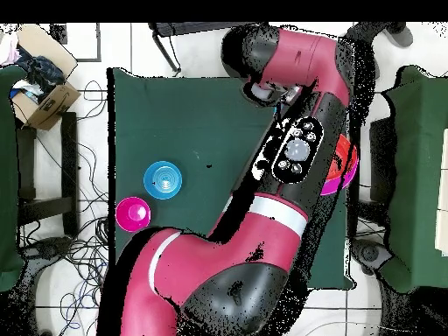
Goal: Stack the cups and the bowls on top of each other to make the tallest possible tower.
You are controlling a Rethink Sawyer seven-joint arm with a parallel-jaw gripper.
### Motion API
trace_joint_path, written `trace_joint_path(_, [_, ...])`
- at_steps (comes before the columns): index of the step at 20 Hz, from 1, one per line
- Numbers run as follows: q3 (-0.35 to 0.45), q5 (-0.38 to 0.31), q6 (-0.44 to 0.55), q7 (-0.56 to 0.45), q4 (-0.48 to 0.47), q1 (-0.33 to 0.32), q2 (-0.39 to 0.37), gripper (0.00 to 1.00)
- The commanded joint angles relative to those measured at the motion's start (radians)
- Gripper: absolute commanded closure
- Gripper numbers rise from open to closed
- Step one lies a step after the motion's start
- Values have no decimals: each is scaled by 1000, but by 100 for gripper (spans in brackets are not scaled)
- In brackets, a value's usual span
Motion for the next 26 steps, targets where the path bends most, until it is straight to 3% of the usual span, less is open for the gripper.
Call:
trace_joint_path(1, [100, -113, -57, -156, 73, -7, 23, 100])
trace_joint_path(11, [105, -146, -43, -146, 75, -10, 22, 100])
trace_joint_path(26, [158, -130, -65, -119, 88, -6, 21, 100])
